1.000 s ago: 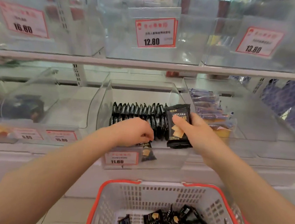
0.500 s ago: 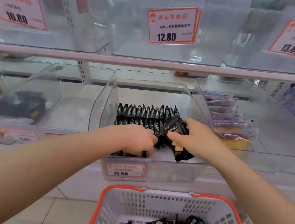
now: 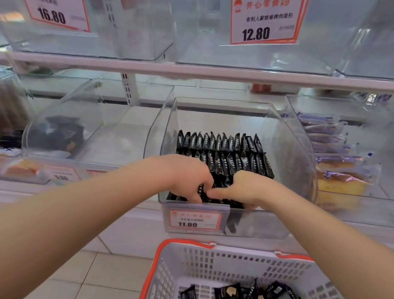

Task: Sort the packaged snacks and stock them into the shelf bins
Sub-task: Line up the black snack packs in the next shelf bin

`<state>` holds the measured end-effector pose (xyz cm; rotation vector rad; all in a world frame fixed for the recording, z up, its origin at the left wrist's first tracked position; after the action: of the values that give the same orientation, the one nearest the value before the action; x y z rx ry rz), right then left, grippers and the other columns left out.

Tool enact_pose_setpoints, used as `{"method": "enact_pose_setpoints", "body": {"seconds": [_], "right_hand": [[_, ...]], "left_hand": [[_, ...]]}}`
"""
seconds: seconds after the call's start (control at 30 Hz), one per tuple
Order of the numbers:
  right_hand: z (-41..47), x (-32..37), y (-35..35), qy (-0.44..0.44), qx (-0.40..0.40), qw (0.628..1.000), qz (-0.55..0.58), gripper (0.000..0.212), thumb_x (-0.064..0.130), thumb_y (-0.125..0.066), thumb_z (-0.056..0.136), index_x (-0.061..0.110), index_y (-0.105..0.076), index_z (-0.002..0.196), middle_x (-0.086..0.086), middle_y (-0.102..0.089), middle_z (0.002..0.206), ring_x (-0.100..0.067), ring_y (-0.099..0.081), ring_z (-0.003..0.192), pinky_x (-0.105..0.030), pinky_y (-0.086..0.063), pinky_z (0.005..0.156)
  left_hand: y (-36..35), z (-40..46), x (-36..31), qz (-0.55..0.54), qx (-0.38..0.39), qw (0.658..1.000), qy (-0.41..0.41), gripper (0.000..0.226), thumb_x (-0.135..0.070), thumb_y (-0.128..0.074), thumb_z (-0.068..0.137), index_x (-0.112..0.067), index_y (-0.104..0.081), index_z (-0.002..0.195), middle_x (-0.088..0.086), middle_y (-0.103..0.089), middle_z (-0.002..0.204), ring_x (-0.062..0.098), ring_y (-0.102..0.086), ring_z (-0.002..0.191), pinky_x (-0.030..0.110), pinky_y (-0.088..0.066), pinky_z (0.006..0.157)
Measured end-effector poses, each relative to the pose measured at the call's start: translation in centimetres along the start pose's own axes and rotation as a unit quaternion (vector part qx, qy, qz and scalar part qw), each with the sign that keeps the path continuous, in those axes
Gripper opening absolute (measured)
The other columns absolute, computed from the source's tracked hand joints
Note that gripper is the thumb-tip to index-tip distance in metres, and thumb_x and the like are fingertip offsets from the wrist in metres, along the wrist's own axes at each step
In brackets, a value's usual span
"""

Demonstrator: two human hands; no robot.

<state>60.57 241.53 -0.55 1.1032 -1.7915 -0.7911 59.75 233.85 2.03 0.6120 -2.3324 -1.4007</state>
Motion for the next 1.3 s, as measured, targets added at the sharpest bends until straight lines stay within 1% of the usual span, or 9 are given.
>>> {"method": "enact_pose_setpoints", "body": {"seconds": [0.1, 0.23, 0.53, 0.73, 0.83, 0.93, 1.07, 1.2, 1.3], "right_hand": [[-0.4, -0.9, -0.7, -0.020, 0.078, 0.984, 0.157, 0.046, 0.047, -0.073, 0.075, 0.010, -0.047, 0.066, 0.002, -0.061, 0.056, -0.010, -0.058, 0.038, -0.020, -0.044, 0.043], [-1.1, -0.7, -2.1, 0.005, 0.182, 0.971, 0.154, 0.031, 0.028, -0.080, 0.072, 0.007, -0.059, 0.065, -0.001, -0.067, 0.059, -0.009, -0.066, 0.054, -0.017, -0.052, 0.051], [0.7, 0.1, -0.6, 0.045, 0.021, 0.997, 0.051, 0.044, 0.026, -0.075, 0.075, 0.013, -0.036, 0.058, -0.003, -0.040, 0.049, -0.021, -0.051, 0.062, -0.029, -0.034, 0.054], [-0.6, -0.9, -0.4, 0.049, 0.105, 0.985, 0.124, 0.031, 0.029, -0.078, 0.072, 0.005, -0.059, 0.075, -0.011, -0.065, 0.074, -0.019, -0.064, 0.062, -0.024, -0.055, 0.054], [-0.9, -1.0, -1.3, 0.033, 0.124, 0.991, 0.047, 0.049, 0.034, -0.080, 0.069, 0.000, -0.060, 0.097, -0.014, -0.068, 0.085, -0.020, -0.062, 0.068, -0.030, -0.058, 0.062], [-0.8, -0.6, -1.8, 0.034, 0.102, 0.994, -0.017, 0.036, 0.036, -0.080, 0.066, 0.008, -0.063, 0.081, -0.003, -0.074, 0.075, -0.012, -0.064, 0.058, -0.024, -0.053, 0.056], [-0.4, -0.2, -1.7, 0.034, 0.092, 0.995, -0.016, 0.036, 0.034, -0.078, 0.069, 0.002, -0.068, 0.084, -0.007, -0.075, 0.083, -0.021, -0.071, 0.083, -0.033, -0.057, 0.079], [-0.5, -0.1, -0.3, 0.031, 0.009, 0.999, -0.026, 0.035, 0.036, -0.077, 0.068, 0.010, -0.056, 0.058, -0.005, -0.058, 0.060, -0.017, -0.049, 0.057, -0.025, -0.039, 0.049], [-0.6, -0.5, -0.3, 0.025, 0.017, 0.999, 0.027, 0.043, 0.031, -0.074, 0.074, 0.014, -0.044, 0.049, -0.002, -0.059, 0.051, -0.019, -0.064, 0.056, -0.021, -0.042, 0.050]], "left_hand": [[-0.4, 0.6, 0.2, -0.020, -0.002, 1.000, 0.017, 0.044, -0.039, -0.061, 0.086, -0.019, -0.051, 0.123, 0.003, -0.050, 0.122, 0.019, -0.050, 0.098, 0.029, -0.040, 0.074], [-0.6, 1.0, 0.3, -0.041, -0.017, 0.998, 0.043, 0.047, -0.049, -0.062, 0.081, -0.016, -0.050, 0.111, 0.005, -0.048, 0.116, 0.018, -0.045, 0.085, 0.031, -0.040, 0.071], [-0.1, 2.0, 0.1, -0.045, -0.010, 0.995, 0.089, 0.053, -0.063, -0.059, 0.076, -0.016, -0.040, 0.093, 0.000, -0.048, 0.091, 0.018, -0.047, 0.078, 0.030, -0.039, 0.064], [0.4, 1.5, 1.1, 0.007, -0.052, 0.994, 0.101, 0.049, -0.062, -0.059, 0.075, -0.019, -0.045, 0.096, -0.001, -0.053, 0.103, 0.021, -0.052, 0.089, 0.033, -0.043, 0.066], [0.9, 1.2, 1.2, 0.021, -0.055, 0.995, 0.085, 0.055, -0.063, -0.058, 0.077, -0.017, -0.052, 0.107, 0.000, -0.056, 0.111, 0.019, -0.053, 0.093, 0.033, -0.044, 0.066], [0.3, 0.7, 1.2, 0.035, 0.012, 0.997, 0.067, 0.061, -0.059, -0.060, 0.078, -0.019, -0.049, 0.122, 0.001, -0.053, 0.121, 0.020, -0.052, 0.103, 0.033, -0.045, 0.074], [-0.5, -0.1, 1.3, 0.110, 0.057, 0.990, 0.066, 0.065, -0.041, -0.065, 0.080, -0.024, -0.037, 0.136, -0.001, -0.045, 0.130, 0.020, -0.051, 0.107, 0.027, -0.038, 0.058], [0.0, -0.6, 1.5, 0.165, 0.026, 0.983, 0.073, 0.063, -0.044, -0.066, 0.078, -0.023, -0.040, 0.131, -0.001, -0.047, 0.123, 0.019, -0.053, 0.099, 0.030, -0.039, 0.058], [0.6, -0.6, 2.0, 0.184, -0.013, 0.978, 0.095, 0.062, -0.051, -0.067, 0.077, -0.019, -0.044, 0.124, -0.001, -0.053, 0.108, 0.020, -0.056, 0.091, 0.030, -0.039, 0.053]]}}
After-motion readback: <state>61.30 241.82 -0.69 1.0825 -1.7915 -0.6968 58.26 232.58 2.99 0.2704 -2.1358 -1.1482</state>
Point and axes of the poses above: each hand's wrist, its own z-axis towards the middle knuckle, its own y-axis out of the back of the hand, x = y × z, the point moved 10 cm from there along z, towards the middle knuckle
